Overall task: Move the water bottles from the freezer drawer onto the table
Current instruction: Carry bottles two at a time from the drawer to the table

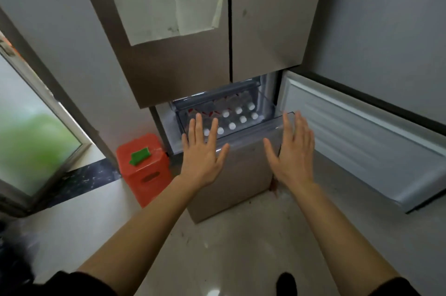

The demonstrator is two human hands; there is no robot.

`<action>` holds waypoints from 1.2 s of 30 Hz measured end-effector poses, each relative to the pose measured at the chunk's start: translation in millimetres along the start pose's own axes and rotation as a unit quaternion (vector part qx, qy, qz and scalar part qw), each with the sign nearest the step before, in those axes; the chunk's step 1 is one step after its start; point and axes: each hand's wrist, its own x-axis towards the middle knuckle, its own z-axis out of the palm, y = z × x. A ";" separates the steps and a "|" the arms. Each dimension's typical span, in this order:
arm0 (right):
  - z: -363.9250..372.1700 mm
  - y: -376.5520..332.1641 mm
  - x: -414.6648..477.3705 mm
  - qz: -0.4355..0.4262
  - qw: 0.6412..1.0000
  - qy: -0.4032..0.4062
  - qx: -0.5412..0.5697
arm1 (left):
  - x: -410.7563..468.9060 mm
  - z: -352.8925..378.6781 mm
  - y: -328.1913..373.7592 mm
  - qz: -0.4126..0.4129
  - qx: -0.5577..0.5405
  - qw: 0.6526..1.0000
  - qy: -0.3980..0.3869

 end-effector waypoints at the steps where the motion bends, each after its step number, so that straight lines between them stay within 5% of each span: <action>1: 9.7 13.9 15.1 -0.002 1.000 -0.014 0.001 | 15.9 11.5 4.2 -0.009 0.003 1.000 -0.008; 14: 95.9 97.9 193.3 -0.083 0.964 -0.250 0.039 | 134.7 83.9 22.6 -0.190 0.032 0.974 -0.123; 26: 199.5 100.6 259.9 -0.074 0.921 -0.381 0.024 | 240.0 139.3 -13.5 -0.184 -0.071 0.968 -0.157; 36: 278.9 100.2 297.3 -0.062 0.898 -0.432 -0.057 | 314.0 193.0 -27.5 -0.171 -0.036 0.959 -0.223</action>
